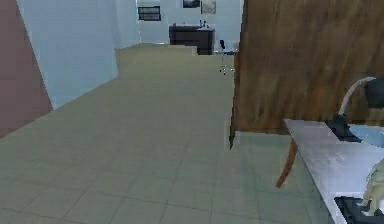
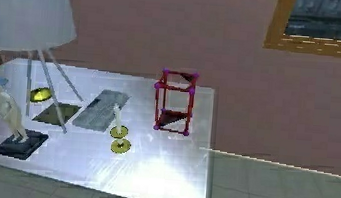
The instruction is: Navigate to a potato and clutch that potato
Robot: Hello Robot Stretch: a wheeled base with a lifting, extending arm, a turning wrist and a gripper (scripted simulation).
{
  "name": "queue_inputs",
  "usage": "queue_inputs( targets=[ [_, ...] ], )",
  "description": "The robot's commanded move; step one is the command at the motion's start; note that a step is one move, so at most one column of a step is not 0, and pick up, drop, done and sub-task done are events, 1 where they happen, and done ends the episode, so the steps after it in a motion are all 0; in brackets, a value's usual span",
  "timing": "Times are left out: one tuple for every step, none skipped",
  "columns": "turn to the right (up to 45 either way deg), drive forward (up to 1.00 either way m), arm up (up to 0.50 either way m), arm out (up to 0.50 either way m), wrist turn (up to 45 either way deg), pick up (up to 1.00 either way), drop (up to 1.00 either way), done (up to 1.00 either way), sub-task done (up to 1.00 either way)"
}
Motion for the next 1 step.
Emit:
queue_inputs(
  targets=[
    [-3.0,0.00,0.00,0.00,0.0,0.00,0.00,0.00,0.00]
  ],
)
